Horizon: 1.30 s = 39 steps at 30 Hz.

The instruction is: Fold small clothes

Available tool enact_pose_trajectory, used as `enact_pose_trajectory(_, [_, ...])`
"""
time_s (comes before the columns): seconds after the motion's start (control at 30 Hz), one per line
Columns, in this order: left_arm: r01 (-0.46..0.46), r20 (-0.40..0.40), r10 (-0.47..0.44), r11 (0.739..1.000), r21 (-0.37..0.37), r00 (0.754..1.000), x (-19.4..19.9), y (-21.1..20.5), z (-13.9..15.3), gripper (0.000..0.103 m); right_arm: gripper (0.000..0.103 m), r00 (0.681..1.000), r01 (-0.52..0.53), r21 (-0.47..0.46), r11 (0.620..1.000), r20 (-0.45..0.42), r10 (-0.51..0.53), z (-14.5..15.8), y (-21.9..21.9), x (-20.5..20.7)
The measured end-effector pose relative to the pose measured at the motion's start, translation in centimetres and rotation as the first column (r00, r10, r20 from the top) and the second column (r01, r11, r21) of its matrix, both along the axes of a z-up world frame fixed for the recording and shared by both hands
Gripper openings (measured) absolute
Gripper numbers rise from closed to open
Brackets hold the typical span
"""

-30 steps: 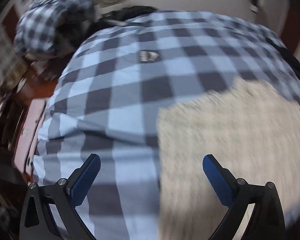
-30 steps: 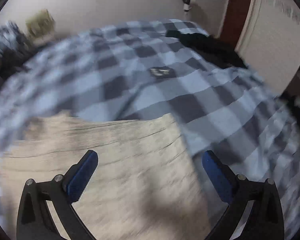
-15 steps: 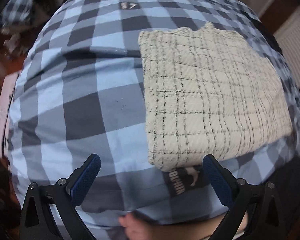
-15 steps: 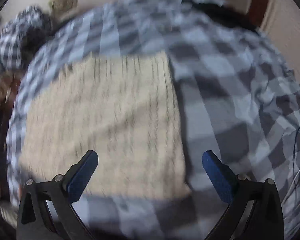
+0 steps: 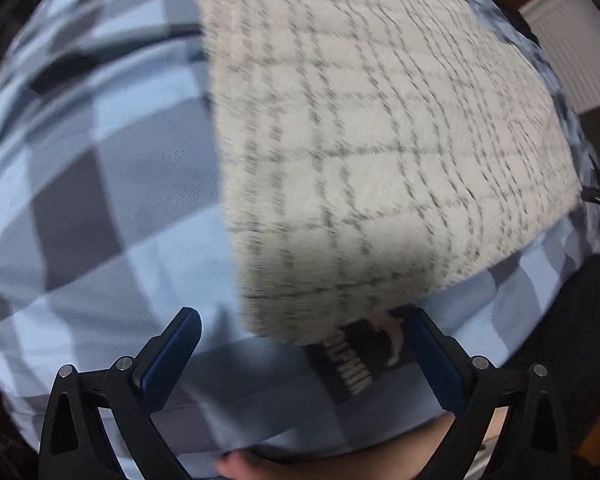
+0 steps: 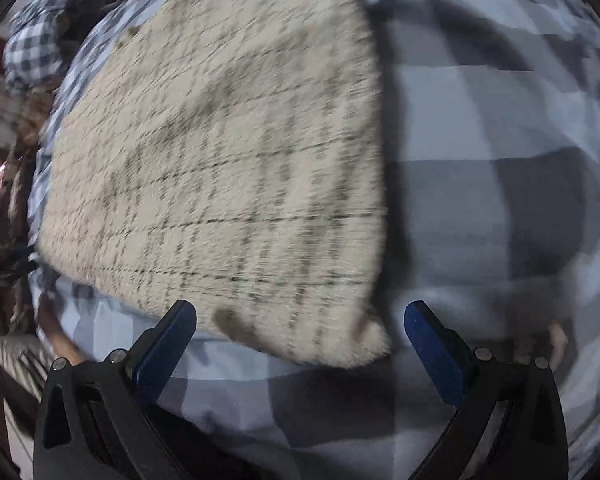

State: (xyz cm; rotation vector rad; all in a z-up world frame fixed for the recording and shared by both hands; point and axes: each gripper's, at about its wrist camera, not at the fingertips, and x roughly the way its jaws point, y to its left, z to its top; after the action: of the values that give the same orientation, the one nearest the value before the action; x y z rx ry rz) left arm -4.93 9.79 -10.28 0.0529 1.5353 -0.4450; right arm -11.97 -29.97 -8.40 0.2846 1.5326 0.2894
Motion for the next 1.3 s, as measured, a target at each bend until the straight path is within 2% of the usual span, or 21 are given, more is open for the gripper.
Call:
enact_pose_trajectory(0.07, [0.035, -0.041, -0.036, 0.999, -0.029, 0.998, -0.2, -0.9, -0.8, 0.102, 0.102, 0.999, -0.034, 0.016, 0.999, -0.014, 0.034, -1.0, 1.0, 0.4])
enact_pose_trajectory(0.13, [0.07, -0.027, -0.069, 0.997, 0.034, 0.997, -0.3, -1.8, -1.4, 0.102, 0.102, 0.997, -0.058, 0.004, 0.998, -0.047, 0.058, -2.3, 1.8, 0.8])
enact_pose_trajectory(0.2, [0.096, -0.001, -0.096, 0.992, 0.077, 0.995, -0.2, -2.4, -1.5, 0.096, 0.102, 0.996, -0.051, 0.006, 0.999, -0.067, 0.051, -3.1, 2.2, 0.9])
enact_pose_trajectory(0.27, [0.095, 0.025, -0.096, 0.995, 0.04, 0.995, 0.0, -3.0, -0.7, 0.073, 0.1, 0.998, -0.031, 0.022, 0.999, -0.049, 0.032, -3.1, 2.4, 1.2])
enact_pose_trajectory(0.3, [0.087, 0.038, -0.088, 0.996, 0.024, 0.995, 0.2, -3.0, -0.2, 0.067, 0.097, 0.999, -0.028, 0.031, 0.999, -0.017, 0.029, -2.7, 2.6, 1.2])
enact_pose_trajectory(0.33, [0.083, 0.048, -0.084, 0.996, 0.013, 0.995, 0.3, -3.1, 0.2, 0.055, 0.08, 0.999, -0.031, 0.018, 0.999, 0.02, 0.03, -2.1, 2.7, 0.8])
enact_pose_trajectory(0.37, [0.083, 0.057, -0.083, 0.997, 0.009, 0.995, 0.5, -3.3, 0.6, 0.044, 0.051, 0.998, -0.032, -0.004, 0.999, 0.05, 0.032, -1.6, 2.9, 0.8])
enact_pose_trajectory(0.4, [0.092, 0.058, -0.093, 0.996, 0.018, 0.994, 0.6, -3.6, 0.7, 0.039, 0.044, 0.997, -0.028, -0.019, 0.999, 0.07, 0.029, -1.2, 3.2, 0.9])
enact_pose_trajectory(0.47, [0.098, 0.05, -0.1, 0.994, 0.057, 0.994, 0.7, -4.1, 0.5, 0.018, 0.028, 0.998, -0.001, -0.017, 1.0, 0.068, 0.002, -0.9, 3.5, 1.1])
enact_pose_trajectory(0.57, [0.073, 0.059, -0.076, 0.996, 0.042, 0.995, 0.8, -4.5, 1.5, 0.012, 0.015, 0.999, 0.002, -0.024, 1.0, 0.048, -0.001, -0.9, 4.4, 1.6])
enact_pose_trajectory(0.63, [0.025, 0.081, -0.025, 1.0, -0.007, 0.996, 1.1, -3.9, 3.0, 0.012, 0.012, 0.998, -0.008, -0.029, 1.0, 0.064, 0.01, 0.1, 4.7, 1.9])
enact_pose_trajectory(0.73, [-0.127, 0.085, 0.143, 0.978, -0.167, 0.986, 1.7, -1.2, 6.2, 0.011, 0.011, 0.987, 0.105, 0.086, 0.991, 0.115, -0.115, 2.5, 4.0, 1.8])
enact_pose_trajectory(0.77, [-0.176, 0.078, 0.198, 0.958, -0.227, 0.977, 1.5, -0.5, 7.4, 0.01, 0.011, 0.979, 0.138, 0.144, 0.98, 0.133, -0.157, 3.3, 3.7, 1.8])
enact_pose_trajectory(0.83, [-0.202, 0.074, 0.234, 0.932, -0.302, 0.969, 1.2, 0.2, 9.1, 0.01, 0.011, 0.949, 0.215, 0.289, 0.933, 0.165, -0.269, 5.5, 2.7, 1.4])
enact_pose_trajectory(0.93, [-0.189, 0.083, 0.247, 0.883, -0.429, 0.966, -0.5, 0.9, 12.0, 0.01, 0.01, 0.898, 0.284, 0.49, 0.824, 0.166, -0.408, 7.7, 1.9, 0.4])
enact_pose_trajectory(1.03, [-0.182, 0.094, 0.263, 0.844, -0.505, 0.96, -2.5, 2.3, 14.5, 0.009, 0.007, 0.845, 0.277, 0.709, 0.649, 0.142, -0.516, 9.3, 1.6, -1.5])
enact_pose_trajectory(1.07, [-0.176, 0.101, 0.265, 0.836, -0.519, 0.959, -3.3, 2.7, 15.2, 0.009, 0.007, 0.836, 0.259, 0.749, 0.61, 0.143, -0.531, 9.7, 2.2, -1.8])
enact_pose_trajectory(1.1, [-0.17, 0.108, 0.261, 0.838, -0.518, 0.959, -3.9, 3.0, 15.5, 0.009, 0.007, 0.824, 0.239, 0.763, 0.601, 0.169, -0.541, 10.7, 2.4, -2.8])
enact_pose_trajectory(1.17, [-0.161, 0.118, 0.241, 0.872, -0.463, 0.963, -5.2, 3.6, 15.9, 0.009, 0.007, 0.823, 0.219, 0.721, 0.658, 0.226, -0.521, 12.2, 3.3, -4.3])
enact_pose_trajectory(1.2, [-0.163, 0.111, 0.232, 0.887, -0.432, 0.966, -5.9, 3.5, 15.7, 0.009, 0.007, 0.832, 0.223, 0.695, 0.684, 0.23, -0.505, 12.3, 3.7, -4.7])
enact_pose_trajectory(1.3, [-0.148, 0.087, 0.199, 0.904, -0.402, 0.976, -8.0, 3.4, 15.0, 0.009, 0.006, 0.87, 0.237, 0.63, 0.74, 0.201, -0.45, 11.2, 4.8, -5.8])
